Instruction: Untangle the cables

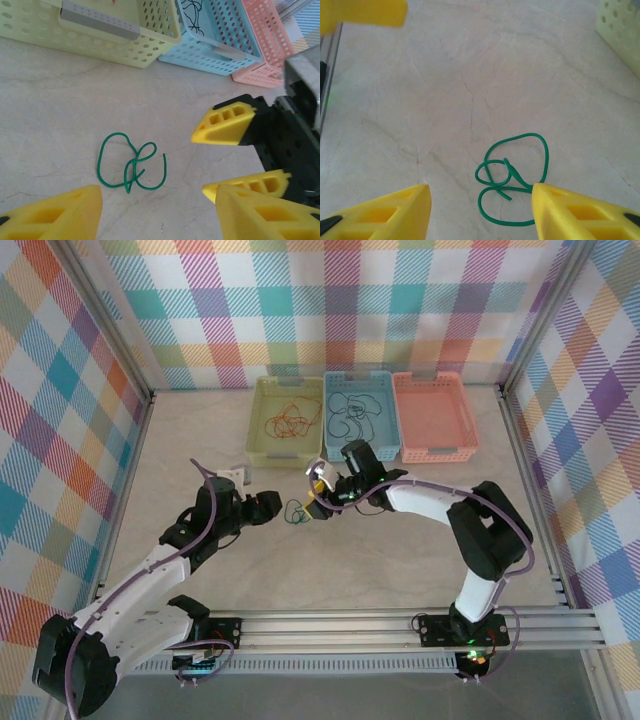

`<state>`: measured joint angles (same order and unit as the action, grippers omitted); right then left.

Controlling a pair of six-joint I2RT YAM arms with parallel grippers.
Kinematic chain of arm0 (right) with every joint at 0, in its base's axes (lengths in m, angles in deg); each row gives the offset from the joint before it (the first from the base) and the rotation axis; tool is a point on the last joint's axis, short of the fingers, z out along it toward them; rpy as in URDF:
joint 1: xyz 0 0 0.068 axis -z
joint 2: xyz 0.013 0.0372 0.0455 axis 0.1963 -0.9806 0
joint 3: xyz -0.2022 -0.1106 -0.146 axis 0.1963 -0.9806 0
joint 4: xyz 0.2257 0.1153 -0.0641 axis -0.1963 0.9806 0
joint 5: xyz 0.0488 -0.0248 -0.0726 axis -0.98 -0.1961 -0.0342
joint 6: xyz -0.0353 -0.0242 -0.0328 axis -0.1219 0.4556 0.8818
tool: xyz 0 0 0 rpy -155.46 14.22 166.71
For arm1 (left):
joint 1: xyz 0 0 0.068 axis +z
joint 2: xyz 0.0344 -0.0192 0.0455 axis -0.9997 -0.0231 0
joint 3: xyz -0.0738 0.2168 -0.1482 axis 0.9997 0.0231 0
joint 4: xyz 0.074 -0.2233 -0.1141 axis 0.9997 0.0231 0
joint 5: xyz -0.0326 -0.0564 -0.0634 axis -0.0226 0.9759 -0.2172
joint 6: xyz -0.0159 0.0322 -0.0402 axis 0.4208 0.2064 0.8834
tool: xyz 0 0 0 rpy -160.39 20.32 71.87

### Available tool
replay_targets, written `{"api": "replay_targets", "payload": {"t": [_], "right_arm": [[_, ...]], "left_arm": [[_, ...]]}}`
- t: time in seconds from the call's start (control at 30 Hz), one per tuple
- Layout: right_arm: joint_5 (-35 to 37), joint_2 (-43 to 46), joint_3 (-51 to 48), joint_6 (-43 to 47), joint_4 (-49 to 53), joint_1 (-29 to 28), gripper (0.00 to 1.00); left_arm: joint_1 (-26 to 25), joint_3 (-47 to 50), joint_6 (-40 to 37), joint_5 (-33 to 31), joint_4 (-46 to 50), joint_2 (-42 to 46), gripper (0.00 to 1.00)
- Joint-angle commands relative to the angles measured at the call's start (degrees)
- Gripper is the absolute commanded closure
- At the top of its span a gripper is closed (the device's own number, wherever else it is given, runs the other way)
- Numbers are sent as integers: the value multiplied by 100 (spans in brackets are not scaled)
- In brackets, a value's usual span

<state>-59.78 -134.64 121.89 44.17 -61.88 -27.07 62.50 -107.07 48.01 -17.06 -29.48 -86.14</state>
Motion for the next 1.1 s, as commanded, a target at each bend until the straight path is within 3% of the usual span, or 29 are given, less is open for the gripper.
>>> {"api": "replay_targets", "payload": {"t": [0.0,0.5,1.07], "right_arm": [[-156,-157,-2,637,-184,-44,42],[-171,-505,-19,1158,-367,-158,38],[294,-1205,1157,1460,874,-193,53]], "left_arm": [[34,-12,-68,112,231,172,38],[34,46,-154,183,466,460,37],[34,55,-187,206,410,400,36]]}}
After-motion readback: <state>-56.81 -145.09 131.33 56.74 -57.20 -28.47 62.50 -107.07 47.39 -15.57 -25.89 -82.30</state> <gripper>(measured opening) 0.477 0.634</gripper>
